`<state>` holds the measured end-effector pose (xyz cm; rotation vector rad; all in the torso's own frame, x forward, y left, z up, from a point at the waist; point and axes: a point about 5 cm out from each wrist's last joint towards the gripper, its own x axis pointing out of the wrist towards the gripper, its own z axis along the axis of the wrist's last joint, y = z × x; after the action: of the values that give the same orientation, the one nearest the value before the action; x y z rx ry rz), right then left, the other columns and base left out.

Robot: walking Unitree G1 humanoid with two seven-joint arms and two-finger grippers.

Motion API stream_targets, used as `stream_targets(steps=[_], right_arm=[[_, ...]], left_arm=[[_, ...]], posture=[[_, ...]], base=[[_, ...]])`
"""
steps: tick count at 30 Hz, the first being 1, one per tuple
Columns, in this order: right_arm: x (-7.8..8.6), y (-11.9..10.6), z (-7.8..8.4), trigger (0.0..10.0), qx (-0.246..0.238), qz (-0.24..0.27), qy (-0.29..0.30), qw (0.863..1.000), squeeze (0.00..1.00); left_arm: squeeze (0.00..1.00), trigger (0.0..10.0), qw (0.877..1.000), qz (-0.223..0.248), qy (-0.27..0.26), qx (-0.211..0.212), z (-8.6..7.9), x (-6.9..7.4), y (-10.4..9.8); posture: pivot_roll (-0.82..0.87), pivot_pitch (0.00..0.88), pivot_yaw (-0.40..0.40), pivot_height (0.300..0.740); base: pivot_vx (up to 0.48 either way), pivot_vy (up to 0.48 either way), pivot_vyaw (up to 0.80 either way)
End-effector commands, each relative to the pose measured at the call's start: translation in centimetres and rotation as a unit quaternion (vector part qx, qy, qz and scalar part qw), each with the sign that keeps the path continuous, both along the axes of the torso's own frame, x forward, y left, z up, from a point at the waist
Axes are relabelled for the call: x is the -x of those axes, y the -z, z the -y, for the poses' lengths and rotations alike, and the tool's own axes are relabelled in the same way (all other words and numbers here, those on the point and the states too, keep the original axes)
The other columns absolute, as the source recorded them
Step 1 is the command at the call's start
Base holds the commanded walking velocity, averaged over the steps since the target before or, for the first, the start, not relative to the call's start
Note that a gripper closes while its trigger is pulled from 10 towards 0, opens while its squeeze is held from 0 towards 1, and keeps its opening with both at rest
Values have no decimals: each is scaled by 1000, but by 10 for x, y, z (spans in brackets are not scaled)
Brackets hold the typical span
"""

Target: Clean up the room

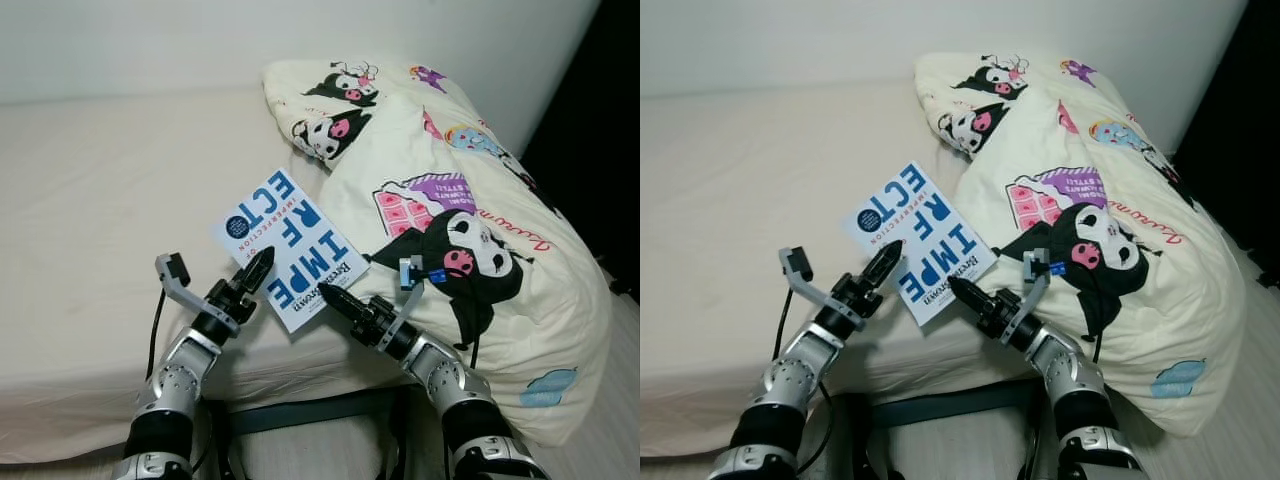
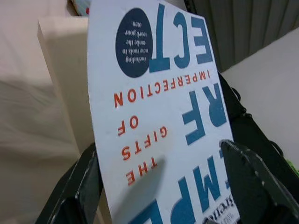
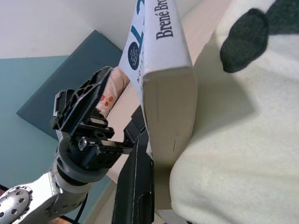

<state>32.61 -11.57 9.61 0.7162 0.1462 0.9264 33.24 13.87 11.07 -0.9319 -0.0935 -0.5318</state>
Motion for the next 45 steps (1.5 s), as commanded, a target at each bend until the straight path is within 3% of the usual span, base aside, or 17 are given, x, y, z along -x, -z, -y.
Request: stream_targets(steps=[1,8,12,13,14,16,17,28,29,32,33,35,36,38,39,44,45], right_arm=[[3,-6,-6,0,-19,20,-26,999,0],[7,-7,-7,0,-18,19,-36,999,0],[10,-5,-8,0,-9,14,-48,999,0],[10,-4,-9,0,-4,13,-51,999,0],[10,-3,-10,0,3,11,-52,999,0],[10,-2,-10,0,8,10,-52,999,0],[10,-1,-10,0,11,9,-51,999,0],[10,2,-8,0,45,3,-30,999,0],[8,3,-6,902,52,2,-16,999,0],[7,3,-5,902,57,1,-8,998,0],[5,3,-4,10000,58,-1,3,998,0],[3,2,-3,10000,55,-4,12,998,20],[1,1,-1,10000,54,-3,20,998,898],[1,1,-1,10000,54,-3,20,998,898],[0,0,1,10000,57,-1,27,998,1000],[0,1,4,10000,81,5,33,996,1000],[2,3,4,10000,90,6,28,996,1000]], left_arm=[[0,10000,1000,-15,-1,-13,4,0,6],[0,10000,1000,-8,1,-13,4,-2,5],[0,10000,999,7,30,20,5,2,2],[0,8392,999,13,39,30,6,3,0],[0,4431,997,23,58,45,9,6,-2],[0,4431,996,29,69,54,11,8,-4],[0,118,995,33,75,57,12,9,-5],[0,0,994,35,79,66,10,8,-6],[0,0,994,34,76,65,9,8,-6],[0,0,995,33,74,64,7,8,-6],[0,0,995,31,69,63,5,8,-6],[0,0,996,30,64,62,3,7,-6],[0,0,996,29,56,61,1,6,-6],[0,0,996,29,56,61,1,6,-6],[0,0,997,28,50,59,-1,6,-6],[0,0,998,36,0,49,-21,-1,-16],[0,0,998,44,-24,48,-32,-5,-23]], posture=[[122,104,22,470],[120,103,23,470],[123,105,21,470],[123,105,21,470],[123,105,21,470],[123,105,21,470],[123,105,21,470],[123,105,21,470],[123,105,21,470],[123,105,21,470],[123,105,21,470],[123,105,21,470],[119,98,19,470],[119,98,19,470],[119,98,19,470],[114,93,15,470],[114,91,12,470]], base=[[0,0,0],[0,0,0],[0,0,0],[0,0,0],[0,0,0],[0,0,0],[0,0,0],[0,0,0],[0,0,0],[0,0,0],[0,0,0],[0,0,0],[0,0,0],[0,0,0],[0,0,0],[0,0,0],[0,0,0]])
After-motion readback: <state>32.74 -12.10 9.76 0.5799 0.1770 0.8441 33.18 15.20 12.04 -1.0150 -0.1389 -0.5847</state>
